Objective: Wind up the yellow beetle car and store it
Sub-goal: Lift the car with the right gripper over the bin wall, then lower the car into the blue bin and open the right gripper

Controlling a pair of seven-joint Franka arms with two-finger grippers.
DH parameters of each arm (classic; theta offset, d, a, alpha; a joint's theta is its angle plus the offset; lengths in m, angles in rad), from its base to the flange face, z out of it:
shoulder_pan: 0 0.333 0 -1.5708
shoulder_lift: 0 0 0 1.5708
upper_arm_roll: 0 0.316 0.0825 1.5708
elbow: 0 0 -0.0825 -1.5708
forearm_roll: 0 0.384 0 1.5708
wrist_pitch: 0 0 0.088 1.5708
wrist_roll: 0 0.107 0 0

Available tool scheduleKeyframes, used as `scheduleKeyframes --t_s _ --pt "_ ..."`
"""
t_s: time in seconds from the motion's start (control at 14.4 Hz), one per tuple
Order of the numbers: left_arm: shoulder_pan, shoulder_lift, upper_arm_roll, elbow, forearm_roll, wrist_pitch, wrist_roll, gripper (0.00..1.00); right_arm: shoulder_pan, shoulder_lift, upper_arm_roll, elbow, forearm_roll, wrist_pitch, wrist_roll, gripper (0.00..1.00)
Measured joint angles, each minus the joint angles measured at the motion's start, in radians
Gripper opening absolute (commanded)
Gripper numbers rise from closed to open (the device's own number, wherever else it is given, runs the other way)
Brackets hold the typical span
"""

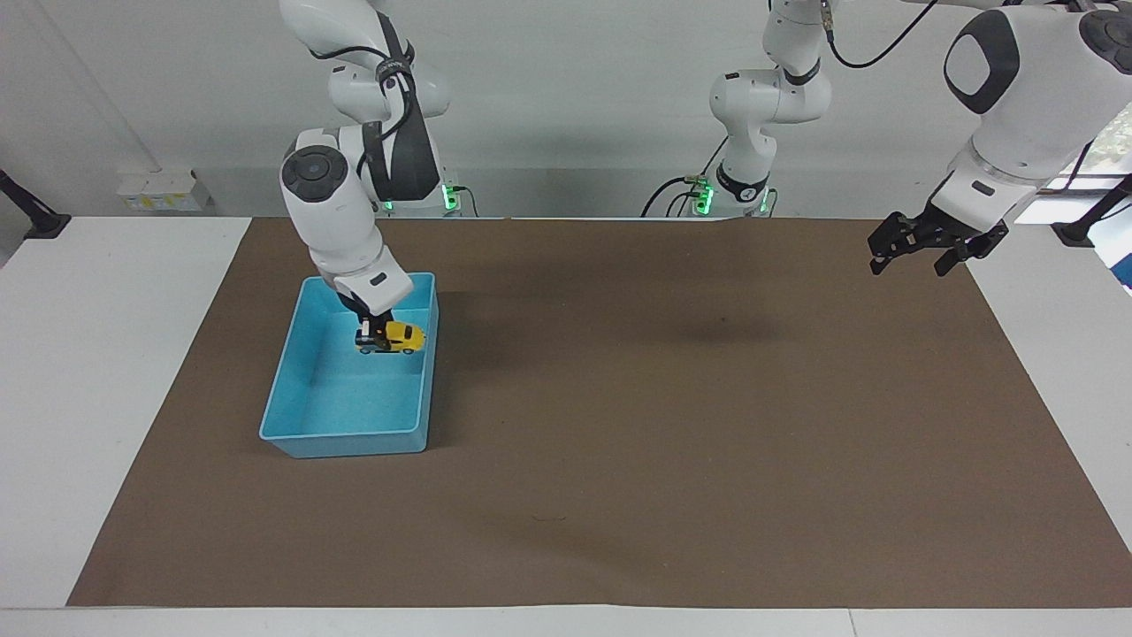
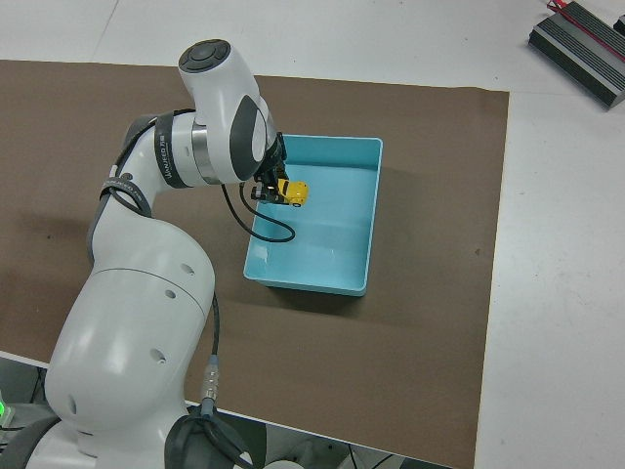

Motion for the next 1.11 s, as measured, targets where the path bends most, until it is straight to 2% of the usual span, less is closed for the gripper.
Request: scheduleKeyframes --t_s 0.21,0.62,1.11 --pt "0.0 0.0 0.0 0.0 0.0 0.0 0.0 1.0 -0.028 -0.015 -0.002 -0.029 0.0 0.022 -0.004 0.05" --pt "0.0 0.0 0.0 0.0 0.0 0.0 0.0 1.0 -0.047 -0.027 -0.003 -0.174 -0.003 0.189 -0.004 0.05" --pt "0.0 0.0 0.0 0.0 0.0 0.0 0.0 1.0 -0.081 -0.015 -0.004 -0.282 -0.004 0.323 -0.03 0.05"
